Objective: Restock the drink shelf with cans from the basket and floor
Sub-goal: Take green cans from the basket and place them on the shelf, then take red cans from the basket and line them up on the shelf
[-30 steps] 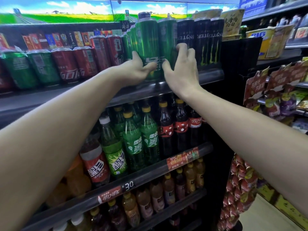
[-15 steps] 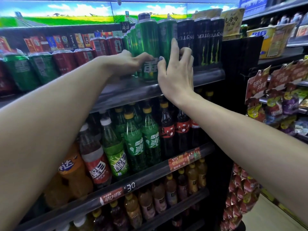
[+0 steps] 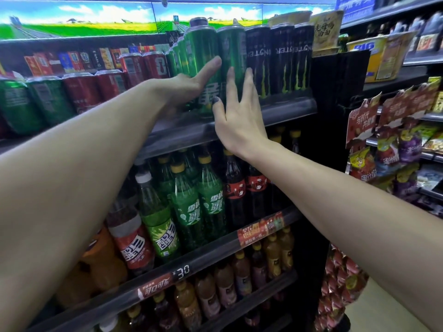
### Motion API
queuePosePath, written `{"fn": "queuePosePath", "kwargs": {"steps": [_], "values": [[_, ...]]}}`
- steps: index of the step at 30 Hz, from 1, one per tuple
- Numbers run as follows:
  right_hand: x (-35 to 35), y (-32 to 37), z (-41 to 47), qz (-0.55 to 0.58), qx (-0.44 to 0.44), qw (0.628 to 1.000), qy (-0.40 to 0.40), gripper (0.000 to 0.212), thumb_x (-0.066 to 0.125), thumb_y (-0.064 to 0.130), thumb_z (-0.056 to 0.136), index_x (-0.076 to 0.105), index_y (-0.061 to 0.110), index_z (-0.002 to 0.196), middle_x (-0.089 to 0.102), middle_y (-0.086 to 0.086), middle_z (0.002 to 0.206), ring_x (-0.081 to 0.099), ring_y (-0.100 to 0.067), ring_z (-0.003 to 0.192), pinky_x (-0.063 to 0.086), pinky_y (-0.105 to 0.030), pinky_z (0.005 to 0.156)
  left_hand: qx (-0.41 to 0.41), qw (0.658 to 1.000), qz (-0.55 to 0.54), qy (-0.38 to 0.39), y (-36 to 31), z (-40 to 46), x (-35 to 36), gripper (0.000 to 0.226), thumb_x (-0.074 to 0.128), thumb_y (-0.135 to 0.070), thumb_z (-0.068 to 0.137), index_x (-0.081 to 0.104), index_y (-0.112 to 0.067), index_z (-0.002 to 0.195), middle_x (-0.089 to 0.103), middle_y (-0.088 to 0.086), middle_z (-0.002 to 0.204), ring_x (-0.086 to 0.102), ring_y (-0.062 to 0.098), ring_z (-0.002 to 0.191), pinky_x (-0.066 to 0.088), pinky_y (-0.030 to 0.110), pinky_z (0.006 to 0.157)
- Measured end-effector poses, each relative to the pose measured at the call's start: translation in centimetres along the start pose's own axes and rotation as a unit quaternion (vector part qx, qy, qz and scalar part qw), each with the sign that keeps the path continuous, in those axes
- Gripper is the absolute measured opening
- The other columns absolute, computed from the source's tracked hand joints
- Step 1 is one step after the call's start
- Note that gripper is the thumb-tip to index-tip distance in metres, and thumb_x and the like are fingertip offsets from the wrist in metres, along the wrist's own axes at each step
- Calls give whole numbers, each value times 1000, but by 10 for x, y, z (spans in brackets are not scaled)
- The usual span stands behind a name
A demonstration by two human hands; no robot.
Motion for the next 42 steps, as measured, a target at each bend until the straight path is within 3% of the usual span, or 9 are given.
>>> {"fn": "queuePosePath", "kwargs": {"steps": [5,9,13,16,19,24,28,35,42], "values": [[-5,2,1,17,9,1000,2,67,36,38,109,5,20,166,-12,-16,171,-3,-32,159,5,-44,129,-7,997,-64,-34,-2,-9,0,125,37,-97,79,21,-8,165,29,15,170,30,37,155,26,54,123],[-11,5,-6,28,34,999,-13,62,38,36,108,16,17,163,1,-24,168,6,-38,157,13,-48,127,1,992,-108,-72,1,-17,-8,142,53,-102,61,20,-8,164,42,16,161,44,37,145,36,52,119],[-16,11,-27,5,-11,996,-86,50,44,29,104,39,8,148,35,-19,150,40,-34,137,36,-48,113,90,977,-44,-188,-4,-42,-8,96,55,-69,96,23,-3,157,50,17,140,53,28,118,49,34,91],[-14,11,-52,33,-50,990,-131,34,50,23,98,52,6,127,52,-12,125,52,-27,110,47,-44,93,202,919,47,-334,4,-85,8,62,61,-43,100,42,-3,143,47,20,140,48,34,126,40,36,103],[1,5,-83,92,-50,987,-125,18,53,18,95,53,6,109,52,-5,104,52,-24,92,47,-41,77,299,871,71,-383,31,-132,47,36,59,-21,94,55,1,123,54,19,122,51,30,109,40,30,94],[55,-16,-158,151,-5,988,-32,11,52,15,98,52,8,106,54,-3,100,53,-20,85,48,-39,71,281,915,87,-276,112,-190,137,14,61,-17,96,60,-5,103,59,9,98,58,28,82,48,40,71],[120,-38,-239,169,67,979,97,11,50,19,104,50,12,112,54,-2,106,53,-18,87,49,-40,77,197,965,102,-137,192,-228,218,12,61,-19,99,57,-9,104,58,7,96,59,30,79,43,42,62],[224,-73,-395,159,187,926,288,8,50,21,104,52,17,111,58,1,102,58,-20,89,51,-41,79,31,997,73,18,318,-300,328,10,57,-26,100,53,-17,102,56,1,96,61,30,87,52,47,69],[319,-114,-545,105,247,883,386,13,57,18,101,57,10,112,66,-9,103,63,-29,94,51,-41,81,-115,989,13,97,443,-372,430,16,62,-25,97,59,-14,108,61,2,99,65,29,94,54,44,78]]}}
Point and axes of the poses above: each hand's wrist, its own z-axis towards the middle knuckle, its own x-axis out of the palm, y = z × x, the point moved 6 cm from there along z, towards the middle knuckle
